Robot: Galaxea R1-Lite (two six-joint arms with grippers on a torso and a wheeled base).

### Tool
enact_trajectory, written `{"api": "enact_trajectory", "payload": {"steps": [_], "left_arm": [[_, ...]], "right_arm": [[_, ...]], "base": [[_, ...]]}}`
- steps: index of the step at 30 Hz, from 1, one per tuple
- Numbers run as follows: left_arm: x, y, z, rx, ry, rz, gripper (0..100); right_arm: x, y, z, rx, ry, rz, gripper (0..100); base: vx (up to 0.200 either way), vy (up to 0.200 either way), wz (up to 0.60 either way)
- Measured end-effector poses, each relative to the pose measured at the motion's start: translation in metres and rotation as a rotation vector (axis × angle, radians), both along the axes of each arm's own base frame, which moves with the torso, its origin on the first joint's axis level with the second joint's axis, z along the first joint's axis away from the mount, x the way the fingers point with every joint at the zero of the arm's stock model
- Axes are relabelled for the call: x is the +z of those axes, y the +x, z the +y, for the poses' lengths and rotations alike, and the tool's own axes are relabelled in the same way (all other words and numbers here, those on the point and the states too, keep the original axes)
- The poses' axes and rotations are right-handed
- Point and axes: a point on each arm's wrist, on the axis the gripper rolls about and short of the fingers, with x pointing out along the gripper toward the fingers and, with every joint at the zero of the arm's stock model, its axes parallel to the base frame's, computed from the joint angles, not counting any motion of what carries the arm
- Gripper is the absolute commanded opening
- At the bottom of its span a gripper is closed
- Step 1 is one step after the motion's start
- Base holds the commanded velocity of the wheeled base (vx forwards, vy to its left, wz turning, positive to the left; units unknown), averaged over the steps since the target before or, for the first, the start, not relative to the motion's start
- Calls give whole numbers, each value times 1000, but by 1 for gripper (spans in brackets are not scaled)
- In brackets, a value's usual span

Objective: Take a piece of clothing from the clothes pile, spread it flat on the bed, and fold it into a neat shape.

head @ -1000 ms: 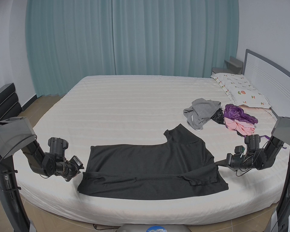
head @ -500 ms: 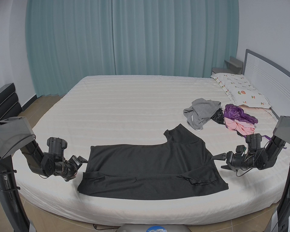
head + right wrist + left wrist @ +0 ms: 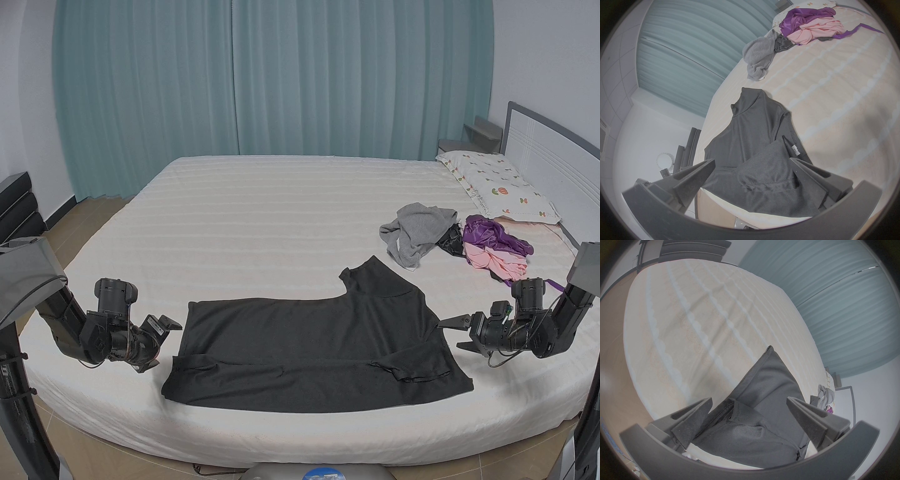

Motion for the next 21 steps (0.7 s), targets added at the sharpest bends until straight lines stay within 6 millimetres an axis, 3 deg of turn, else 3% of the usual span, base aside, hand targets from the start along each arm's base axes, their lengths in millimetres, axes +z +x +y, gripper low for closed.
{"api": "enact_trajectory", "payload": {"steps": [9, 12, 21], "left_arm": [[7, -1, 0, 28, -19, -18, 100], [11, -1, 0, 40, -40, -27, 100], [17, 2, 3, 42, -44, -54, 100]], "right_arm": [[-2, -6, 1, -1, 1, 1, 100], [-2, -6, 1, 1, 1, 2, 100], [-3, -8, 1, 2, 1, 8, 100]], "base": [[0, 0, 0], [200, 0, 0], [0, 0, 0]]}}
